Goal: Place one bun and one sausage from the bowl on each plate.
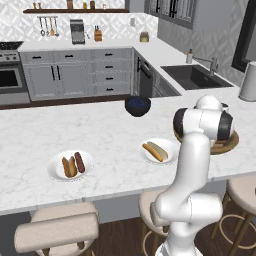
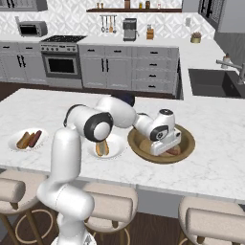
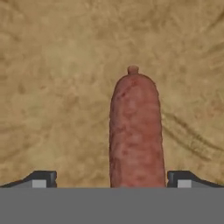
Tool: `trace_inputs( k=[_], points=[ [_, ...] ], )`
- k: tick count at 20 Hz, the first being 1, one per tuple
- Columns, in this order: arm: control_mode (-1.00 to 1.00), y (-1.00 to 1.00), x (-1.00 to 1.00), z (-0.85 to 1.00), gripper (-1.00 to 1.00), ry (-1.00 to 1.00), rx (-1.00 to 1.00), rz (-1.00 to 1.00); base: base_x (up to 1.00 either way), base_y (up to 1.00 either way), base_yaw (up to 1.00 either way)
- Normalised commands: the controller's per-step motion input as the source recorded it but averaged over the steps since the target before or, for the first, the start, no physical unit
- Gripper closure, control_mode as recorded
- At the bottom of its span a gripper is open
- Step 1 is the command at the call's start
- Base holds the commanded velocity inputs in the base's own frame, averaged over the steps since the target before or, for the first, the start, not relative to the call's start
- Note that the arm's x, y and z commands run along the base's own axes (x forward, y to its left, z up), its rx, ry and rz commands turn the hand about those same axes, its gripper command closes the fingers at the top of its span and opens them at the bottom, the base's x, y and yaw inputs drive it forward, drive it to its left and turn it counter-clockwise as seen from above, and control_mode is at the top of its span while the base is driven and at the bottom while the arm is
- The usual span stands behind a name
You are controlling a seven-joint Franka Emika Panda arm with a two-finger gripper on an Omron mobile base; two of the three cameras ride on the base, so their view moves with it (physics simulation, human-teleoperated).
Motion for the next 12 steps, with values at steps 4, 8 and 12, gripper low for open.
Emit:
trace_inputs(
  k=[4,8,12],
  points=[
    [-1.0,0.0,0.07,-0.27,1.0,0.0,0.0,0.07,0.0,0.0,0.0],
    [-1.0,0.07,0.0,-0.01,1.0,0.0,0.0,0.04,0.0,0.0,0.0],
    [-1.0,0.2,-0.02,0.03,1.0,-0.05,0.0,0.03,0.0,0.0,0.0]
  ],
)
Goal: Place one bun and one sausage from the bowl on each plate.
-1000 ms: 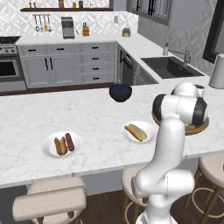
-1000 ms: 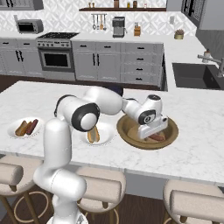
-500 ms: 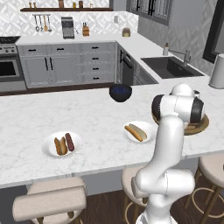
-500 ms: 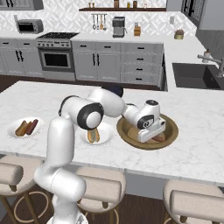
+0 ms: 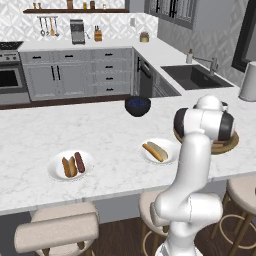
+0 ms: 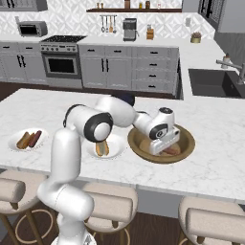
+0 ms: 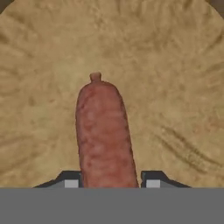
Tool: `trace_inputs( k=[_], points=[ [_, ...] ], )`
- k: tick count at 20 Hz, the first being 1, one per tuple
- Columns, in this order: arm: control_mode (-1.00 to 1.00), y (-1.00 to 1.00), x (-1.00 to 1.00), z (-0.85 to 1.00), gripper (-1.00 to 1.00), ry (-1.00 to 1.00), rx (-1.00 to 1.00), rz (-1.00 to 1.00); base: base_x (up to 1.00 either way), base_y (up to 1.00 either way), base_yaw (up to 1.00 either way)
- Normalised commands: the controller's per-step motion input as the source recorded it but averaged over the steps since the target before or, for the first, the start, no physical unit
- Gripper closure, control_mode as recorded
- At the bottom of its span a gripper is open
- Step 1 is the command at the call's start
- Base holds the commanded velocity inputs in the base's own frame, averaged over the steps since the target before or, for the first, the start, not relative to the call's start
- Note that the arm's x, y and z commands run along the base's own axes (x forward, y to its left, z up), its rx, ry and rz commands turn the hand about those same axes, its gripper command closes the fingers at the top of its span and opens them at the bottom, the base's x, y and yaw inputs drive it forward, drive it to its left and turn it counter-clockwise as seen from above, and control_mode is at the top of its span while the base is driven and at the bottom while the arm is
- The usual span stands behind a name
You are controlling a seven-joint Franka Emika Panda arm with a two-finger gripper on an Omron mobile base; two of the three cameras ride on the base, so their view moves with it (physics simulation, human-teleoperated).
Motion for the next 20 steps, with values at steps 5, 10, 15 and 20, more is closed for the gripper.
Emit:
trace_inputs(
  k=[5,10,15,20],
  points=[
    [-1.0,0.5,-0.11,0.42,1.0,-0.1,0.0,0.0,0.0,0.0,0.0],
    [-1.0,0.91,-0.28,0.73,1.0,-0.1,0.0,-0.03,0.0,0.0,0.0],
    [-1.0,1.0,-0.27,0.39,1.0,-0.01,0.0,-0.13,0.0,0.0,0.0],
    [-1.0,1.0,-0.07,0.07,1.0,0.0,0.0,-0.21,0.0,0.0,0.0]
  ],
)
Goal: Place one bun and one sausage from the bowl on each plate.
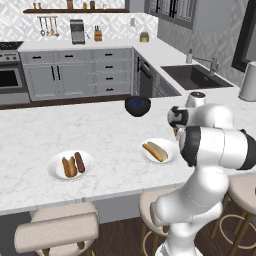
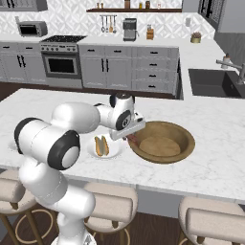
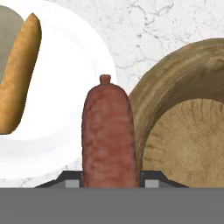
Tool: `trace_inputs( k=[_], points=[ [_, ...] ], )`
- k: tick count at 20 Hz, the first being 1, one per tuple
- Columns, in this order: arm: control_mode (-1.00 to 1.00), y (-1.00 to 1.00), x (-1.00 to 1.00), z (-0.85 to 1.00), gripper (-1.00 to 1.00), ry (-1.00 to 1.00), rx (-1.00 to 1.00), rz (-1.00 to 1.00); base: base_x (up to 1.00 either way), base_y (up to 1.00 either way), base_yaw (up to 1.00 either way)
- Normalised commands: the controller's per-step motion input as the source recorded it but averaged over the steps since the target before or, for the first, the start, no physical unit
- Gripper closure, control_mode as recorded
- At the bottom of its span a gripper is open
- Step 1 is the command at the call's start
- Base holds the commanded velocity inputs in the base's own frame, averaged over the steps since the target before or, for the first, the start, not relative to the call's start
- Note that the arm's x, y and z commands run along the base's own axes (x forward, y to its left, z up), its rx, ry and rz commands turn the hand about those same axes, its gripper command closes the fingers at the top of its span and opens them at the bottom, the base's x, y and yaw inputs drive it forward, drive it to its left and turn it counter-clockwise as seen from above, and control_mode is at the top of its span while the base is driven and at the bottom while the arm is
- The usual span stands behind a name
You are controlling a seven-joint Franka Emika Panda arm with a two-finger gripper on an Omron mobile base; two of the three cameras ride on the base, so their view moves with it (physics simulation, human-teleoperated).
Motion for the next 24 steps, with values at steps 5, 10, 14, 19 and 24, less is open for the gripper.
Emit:
trace_inputs(
  k=[5,10,14,19,24],
  points=[
    [-1.0,0.95,0.01,0.0,1.0,0.0,0.0,-0.3,0.0,0.0,0.0],
    [-1.0,0.49,0.23,-0.03,1.0,0.0,0.0,-0.21,0.0,0.0,0.0],
    [-1.0,0.04,0.34,-0.15,1.0,0.0,0.0,-0.05,0.0,0.0,0.0],
    [-1.0,0.0,0.3,-0.29,1.0,0.0,0.0,0.0,0.0,0.0,0.0],
    [-1.0,0.0,0.1,-0.24,1.0,0.0,0.0,0.0,0.0,0.0,0.0]
  ],
)
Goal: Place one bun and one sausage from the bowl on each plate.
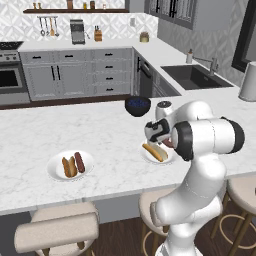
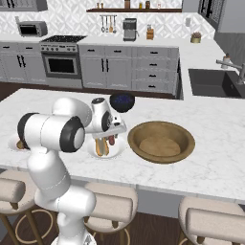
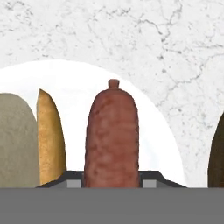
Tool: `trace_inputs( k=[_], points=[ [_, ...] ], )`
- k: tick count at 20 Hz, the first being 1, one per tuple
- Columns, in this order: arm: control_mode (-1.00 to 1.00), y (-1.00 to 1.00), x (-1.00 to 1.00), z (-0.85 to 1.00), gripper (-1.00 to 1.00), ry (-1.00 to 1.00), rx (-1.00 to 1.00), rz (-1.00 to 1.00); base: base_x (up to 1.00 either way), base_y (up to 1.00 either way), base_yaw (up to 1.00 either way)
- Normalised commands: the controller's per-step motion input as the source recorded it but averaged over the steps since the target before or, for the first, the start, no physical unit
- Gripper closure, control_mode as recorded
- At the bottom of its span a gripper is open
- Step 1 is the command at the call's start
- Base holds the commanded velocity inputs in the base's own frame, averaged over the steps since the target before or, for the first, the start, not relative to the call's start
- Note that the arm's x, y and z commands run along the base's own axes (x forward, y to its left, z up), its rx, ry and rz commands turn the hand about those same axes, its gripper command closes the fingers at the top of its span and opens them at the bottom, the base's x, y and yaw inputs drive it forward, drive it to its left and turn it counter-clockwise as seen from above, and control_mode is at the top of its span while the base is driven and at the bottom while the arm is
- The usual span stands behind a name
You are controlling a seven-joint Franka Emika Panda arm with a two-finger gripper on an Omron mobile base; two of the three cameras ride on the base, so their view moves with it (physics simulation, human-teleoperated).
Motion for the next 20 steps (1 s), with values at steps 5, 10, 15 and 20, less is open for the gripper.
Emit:
trace_inputs(
  k=[5,10,15,20],
  points=[
    [-1.0,-0.05,0.0,-0.22,1.0,0.0,0.0,0.0,0.0,0.0,0.0],
    [-1.0,-0.09,0.0,-0.24,1.0,0.0,0.0,0.0,0.0,0.0,0.0],
    [-1.0,0.0,0.0,-0.3,1.0,0.0,0.0,0.0,0.0,0.0,0.0],
    [-1.0,0.02,-0.1,-0.23,-1.0,0.0,0.0,0.0,0.0,0.0,0.0]
  ],
)
